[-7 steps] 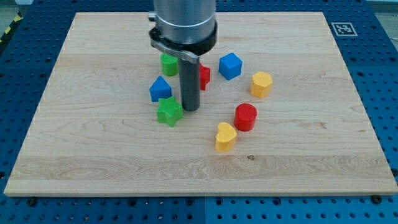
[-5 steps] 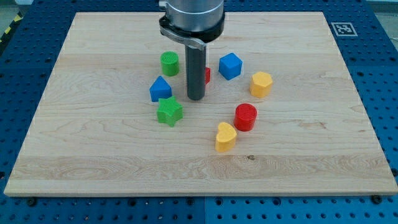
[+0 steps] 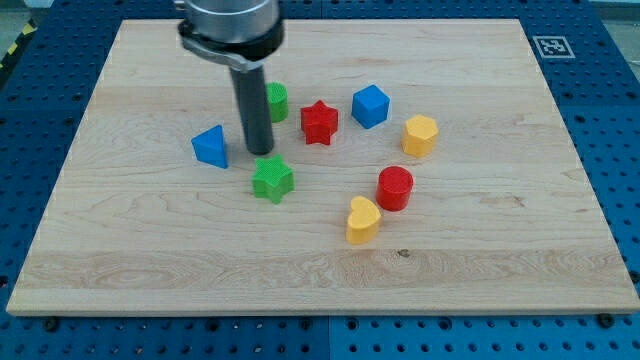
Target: Place the red star horizontally left to the yellow hexagon
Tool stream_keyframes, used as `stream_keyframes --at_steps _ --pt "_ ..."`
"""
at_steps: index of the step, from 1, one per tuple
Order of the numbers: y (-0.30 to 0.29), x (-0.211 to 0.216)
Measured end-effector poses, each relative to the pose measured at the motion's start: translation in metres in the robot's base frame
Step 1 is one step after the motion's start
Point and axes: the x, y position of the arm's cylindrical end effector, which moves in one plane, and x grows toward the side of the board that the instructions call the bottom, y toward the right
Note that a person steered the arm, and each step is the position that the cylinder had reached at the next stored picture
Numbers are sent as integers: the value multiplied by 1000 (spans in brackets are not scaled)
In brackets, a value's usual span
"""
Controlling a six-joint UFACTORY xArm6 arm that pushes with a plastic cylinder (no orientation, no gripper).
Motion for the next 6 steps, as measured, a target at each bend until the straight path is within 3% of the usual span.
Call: stream_keyframes --at_steps 1,5,6 --pt "23 4" --pt "21 36" --pt "52 36"
